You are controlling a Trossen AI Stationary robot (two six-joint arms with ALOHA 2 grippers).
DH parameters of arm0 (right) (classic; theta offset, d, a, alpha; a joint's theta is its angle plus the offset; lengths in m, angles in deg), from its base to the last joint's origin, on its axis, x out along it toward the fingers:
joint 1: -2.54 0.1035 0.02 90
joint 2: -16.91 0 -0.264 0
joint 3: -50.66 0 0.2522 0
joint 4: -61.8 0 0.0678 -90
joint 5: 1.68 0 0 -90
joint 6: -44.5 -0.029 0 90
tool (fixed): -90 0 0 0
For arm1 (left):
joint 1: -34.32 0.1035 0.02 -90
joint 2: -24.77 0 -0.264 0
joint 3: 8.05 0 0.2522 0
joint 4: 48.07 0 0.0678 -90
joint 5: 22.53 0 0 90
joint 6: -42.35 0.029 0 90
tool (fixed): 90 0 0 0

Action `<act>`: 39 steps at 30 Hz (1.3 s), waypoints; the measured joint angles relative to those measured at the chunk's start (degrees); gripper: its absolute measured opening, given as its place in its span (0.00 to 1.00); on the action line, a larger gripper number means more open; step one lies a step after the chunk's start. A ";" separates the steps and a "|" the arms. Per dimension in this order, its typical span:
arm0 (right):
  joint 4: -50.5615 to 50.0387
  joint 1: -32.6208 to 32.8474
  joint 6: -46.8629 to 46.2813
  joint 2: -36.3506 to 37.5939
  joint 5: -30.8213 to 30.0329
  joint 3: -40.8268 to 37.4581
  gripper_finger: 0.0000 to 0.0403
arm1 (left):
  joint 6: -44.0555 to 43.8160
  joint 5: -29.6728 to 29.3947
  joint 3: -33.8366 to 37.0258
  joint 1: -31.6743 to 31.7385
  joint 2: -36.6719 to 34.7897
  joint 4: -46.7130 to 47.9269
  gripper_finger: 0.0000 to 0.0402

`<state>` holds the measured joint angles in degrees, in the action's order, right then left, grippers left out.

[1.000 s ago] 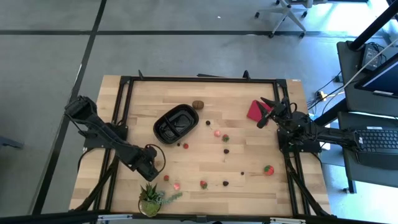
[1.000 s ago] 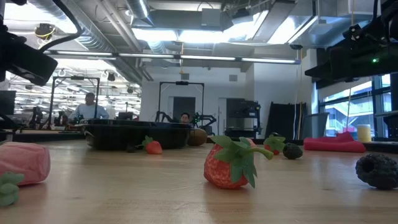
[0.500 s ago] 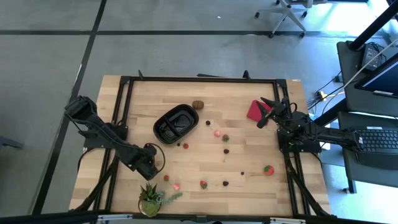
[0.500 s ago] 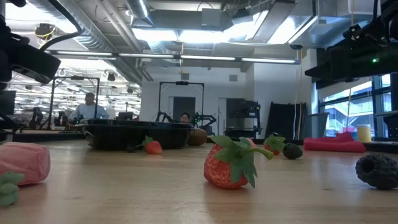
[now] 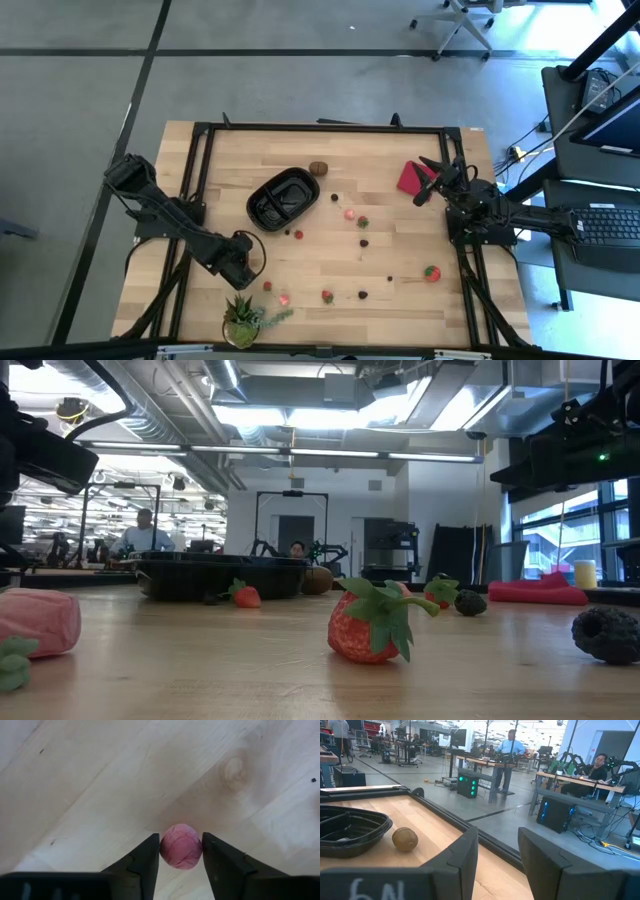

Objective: Pick and placing Produce into tupperware
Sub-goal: Put the pink peach into the black bin

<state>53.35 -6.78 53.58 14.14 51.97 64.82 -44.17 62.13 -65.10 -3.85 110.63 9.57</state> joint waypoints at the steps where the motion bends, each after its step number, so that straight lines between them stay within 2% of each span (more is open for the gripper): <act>1: -0.01 0.02 0.00 0.00 0.00 0.00 0.35 | 0.01 0.02 0.00 0.00 0.00 0.00 0.34; 10: -0.01 0.01 0.00 0.00 0.01 -0.01 0.35 | 0.08 2.96 0.00 0.00 -0.04 0.17 0.29; 18: -0.03 0.00 0.00 0.02 0.00 0.00 0.35 | 2.06 2.04 0.00 0.15 -0.04 0.74 0.19; 23: -0.01 0.02 0.00 0.00 0.00 0.00 0.35 | 8.32 -1.88 0.00 2.01 -0.04 0.71 0.13; 28: -0.01 0.02 0.00 0.00 0.00 -0.01 0.35 | 17.83 -4.20 0.02 6.69 -0.04 0.18 0.14; 32: 0.02 0.02 0.00 0.00 0.00 0.00 0.35 | 24.97 -4.05 -0.10 10.93 -0.99 -1.21 0.14; 36: 0.06 0.02 0.00 0.00 0.02 0.00 0.35 | 30.41 -1.49 -2.85 13.80 -4.00 -1.01 0.11; 39: 0.04 0.02 0.00 0.00 0.02 0.00 0.35 | 36.62 -3.34 -5.79 15.06 -6.83 -0.91 0.12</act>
<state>53.39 -6.76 53.58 14.14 51.98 64.82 -7.55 58.80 -70.89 11.20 103.80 8.67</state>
